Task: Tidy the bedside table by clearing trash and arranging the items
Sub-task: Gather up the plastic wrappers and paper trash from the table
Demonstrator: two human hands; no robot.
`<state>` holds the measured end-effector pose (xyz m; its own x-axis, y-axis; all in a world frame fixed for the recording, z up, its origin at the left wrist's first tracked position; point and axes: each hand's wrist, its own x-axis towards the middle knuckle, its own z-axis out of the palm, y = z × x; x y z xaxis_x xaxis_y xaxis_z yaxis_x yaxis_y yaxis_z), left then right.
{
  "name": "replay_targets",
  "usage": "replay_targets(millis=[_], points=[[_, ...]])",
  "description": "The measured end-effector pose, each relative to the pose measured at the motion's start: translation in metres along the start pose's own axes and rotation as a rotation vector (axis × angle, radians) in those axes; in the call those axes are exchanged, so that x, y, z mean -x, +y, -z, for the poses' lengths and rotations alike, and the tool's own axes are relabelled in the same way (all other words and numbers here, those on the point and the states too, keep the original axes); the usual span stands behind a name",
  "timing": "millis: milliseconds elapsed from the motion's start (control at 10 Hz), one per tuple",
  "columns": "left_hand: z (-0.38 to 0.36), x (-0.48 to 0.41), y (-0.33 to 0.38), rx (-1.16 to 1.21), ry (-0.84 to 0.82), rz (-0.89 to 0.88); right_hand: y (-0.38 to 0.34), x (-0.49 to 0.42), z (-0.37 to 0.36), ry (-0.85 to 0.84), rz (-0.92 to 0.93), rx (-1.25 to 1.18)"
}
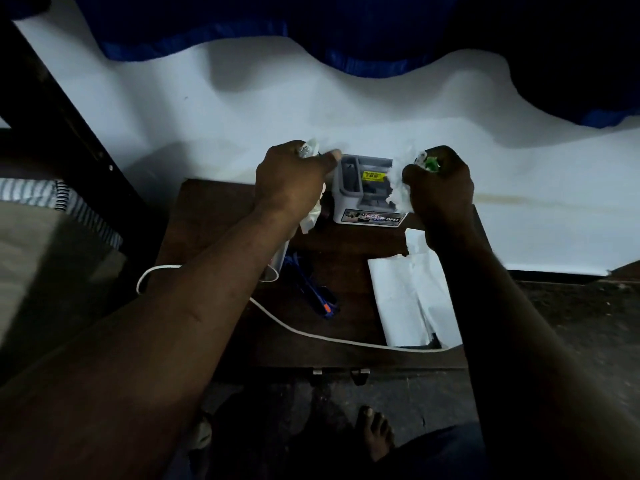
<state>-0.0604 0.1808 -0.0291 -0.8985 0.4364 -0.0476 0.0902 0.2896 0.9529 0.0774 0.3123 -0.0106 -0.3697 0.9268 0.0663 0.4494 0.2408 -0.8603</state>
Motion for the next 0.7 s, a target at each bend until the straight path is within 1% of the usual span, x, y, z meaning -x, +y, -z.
replay_targets(millis=[100, 200, 300, 400, 500, 600, 700], points=[[0.004, 0.004, 0.008, 0.150, 0.001, 0.089, -0.001, 0.015, -0.006, -0.120, -0.024, -0.134], [0.017, 0.007, 0.019, 0.282, 0.063, 0.186, -0.005, 0.033, -0.014, -0.205, -0.102, -0.226], [0.030, 0.009, 0.025, 0.501, 0.056, 0.277, -0.011, 0.052, -0.024, -0.286, -0.177, -0.297], [0.035, 0.022, 0.026, 0.744, 0.014, 0.305, -0.022, 0.073, -0.036, -0.331, -0.206, -0.390], [0.031, 0.040, 0.024, 0.803, -0.050, 0.366, -0.026, 0.089, -0.042, -0.350, -0.375, -0.550], [0.029, 0.058, 0.023, 0.818, -0.020, 0.389, -0.031, 0.107, -0.048, -0.376, -0.468, -0.645], [0.036, 0.071, 0.017, 0.720, -0.068, 0.362, -0.040, 0.125, -0.046, -0.340, -0.544, -0.736]])
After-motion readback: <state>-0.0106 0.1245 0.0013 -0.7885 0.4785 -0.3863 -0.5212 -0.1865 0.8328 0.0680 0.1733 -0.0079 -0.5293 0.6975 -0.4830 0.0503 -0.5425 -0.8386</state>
